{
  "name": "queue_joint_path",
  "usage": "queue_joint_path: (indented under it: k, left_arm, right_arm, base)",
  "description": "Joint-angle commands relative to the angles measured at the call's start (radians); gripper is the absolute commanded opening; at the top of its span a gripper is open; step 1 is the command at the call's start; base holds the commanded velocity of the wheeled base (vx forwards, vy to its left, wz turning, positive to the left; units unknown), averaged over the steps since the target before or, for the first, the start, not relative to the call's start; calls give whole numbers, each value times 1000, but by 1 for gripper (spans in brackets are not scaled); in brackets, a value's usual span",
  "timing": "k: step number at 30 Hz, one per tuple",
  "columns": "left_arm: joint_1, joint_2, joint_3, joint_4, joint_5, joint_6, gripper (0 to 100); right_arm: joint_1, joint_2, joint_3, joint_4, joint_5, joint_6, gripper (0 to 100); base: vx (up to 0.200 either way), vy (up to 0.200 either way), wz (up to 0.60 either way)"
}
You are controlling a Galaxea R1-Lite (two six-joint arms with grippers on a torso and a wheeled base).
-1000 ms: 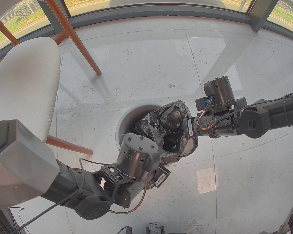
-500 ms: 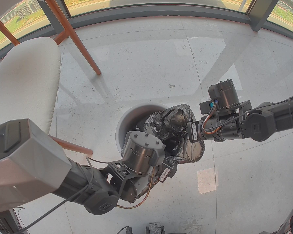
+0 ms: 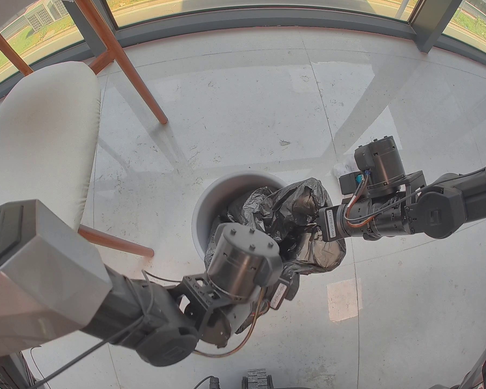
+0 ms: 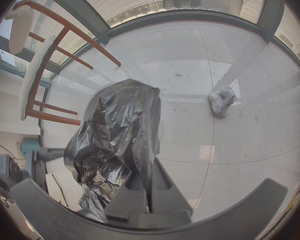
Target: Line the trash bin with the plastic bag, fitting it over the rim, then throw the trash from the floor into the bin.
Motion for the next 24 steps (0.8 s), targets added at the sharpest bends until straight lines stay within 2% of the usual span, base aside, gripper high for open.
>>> queue_joint_path:
  k: [1, 5, 10, 19, 20, 24]
  left_arm:
    - [-94, -56, 111, -9, 1, -3, 100]
    - [-162, -67, 159, -3, 2, -2, 100]
    - [-176, -75, 211, -9, 4, 3, 100]
    - [-22, -42, 102, -3, 5, 6, 100]
    - [14, -36, 72, -1, 7, 6, 100]
    - [51, -2, 15, 0, 9, 6, 100]
  right_arm:
    - [-4, -5, 2, -1, 0, -1, 0]
    - [-4, -5, 3, -1, -2, -3, 0]
    - [-4, -8, 3, -1, 0, -3, 0]
    - [-6, -9, 3, -1, 0, -3, 0]
    - [-4, -9, 5, -1, 0, -1, 0]
    - [-1, -8, 5, -1, 0, -1, 0]
  base:
    - [0, 0, 0]
    - [0, 0, 0]
    - [0, 0, 0]
    - [0, 0, 0]
    - [0, 0, 0]
    - [0, 0, 0]
